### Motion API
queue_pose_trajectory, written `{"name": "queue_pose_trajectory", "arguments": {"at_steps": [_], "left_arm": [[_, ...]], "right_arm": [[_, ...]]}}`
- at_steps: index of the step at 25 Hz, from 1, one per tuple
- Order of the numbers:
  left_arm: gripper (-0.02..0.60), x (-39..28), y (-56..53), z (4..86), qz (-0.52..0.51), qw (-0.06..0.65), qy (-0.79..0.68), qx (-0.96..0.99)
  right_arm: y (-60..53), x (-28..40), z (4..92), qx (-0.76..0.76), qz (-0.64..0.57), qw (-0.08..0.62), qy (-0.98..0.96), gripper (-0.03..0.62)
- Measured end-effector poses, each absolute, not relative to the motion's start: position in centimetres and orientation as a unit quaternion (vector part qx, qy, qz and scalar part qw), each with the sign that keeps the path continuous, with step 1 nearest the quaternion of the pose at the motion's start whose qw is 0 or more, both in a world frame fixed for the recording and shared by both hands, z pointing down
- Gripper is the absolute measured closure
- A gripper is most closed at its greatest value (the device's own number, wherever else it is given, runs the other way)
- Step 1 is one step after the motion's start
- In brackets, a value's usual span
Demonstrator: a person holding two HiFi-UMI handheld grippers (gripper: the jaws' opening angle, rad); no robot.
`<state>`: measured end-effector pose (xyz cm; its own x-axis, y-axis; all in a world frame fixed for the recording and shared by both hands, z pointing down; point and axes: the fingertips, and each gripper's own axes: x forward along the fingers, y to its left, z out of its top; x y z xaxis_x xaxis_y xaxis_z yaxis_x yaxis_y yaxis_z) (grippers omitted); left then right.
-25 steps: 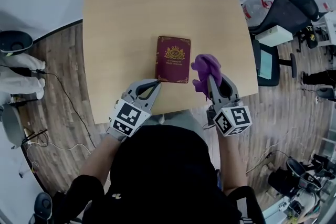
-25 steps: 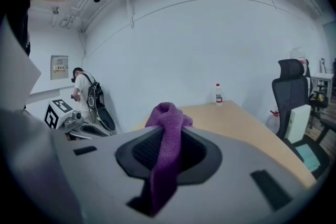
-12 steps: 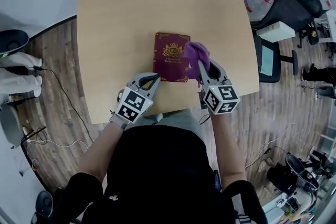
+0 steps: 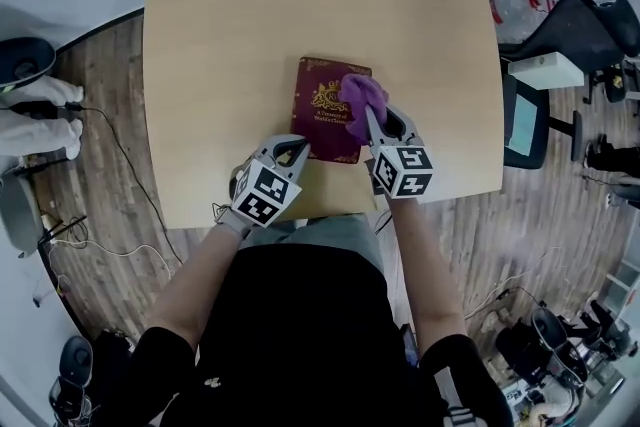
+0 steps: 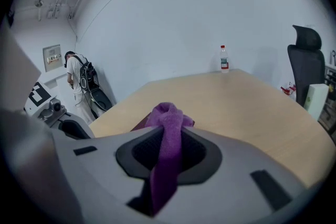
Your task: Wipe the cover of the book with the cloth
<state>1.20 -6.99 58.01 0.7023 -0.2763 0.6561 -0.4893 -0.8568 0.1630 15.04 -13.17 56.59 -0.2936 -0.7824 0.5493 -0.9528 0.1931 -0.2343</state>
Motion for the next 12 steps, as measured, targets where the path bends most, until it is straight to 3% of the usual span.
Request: {"name": "queue_pose_trajectory", "arguments": {"at_steps": [12], "left_arm": [[0.561,1.2,-7.2,62.1,0.359,0.192,-0.199,0.892]], "right_arm": [[-15.5,13.7,60.5,0.549,0.24,0.205,-0.774,0.516]]}}
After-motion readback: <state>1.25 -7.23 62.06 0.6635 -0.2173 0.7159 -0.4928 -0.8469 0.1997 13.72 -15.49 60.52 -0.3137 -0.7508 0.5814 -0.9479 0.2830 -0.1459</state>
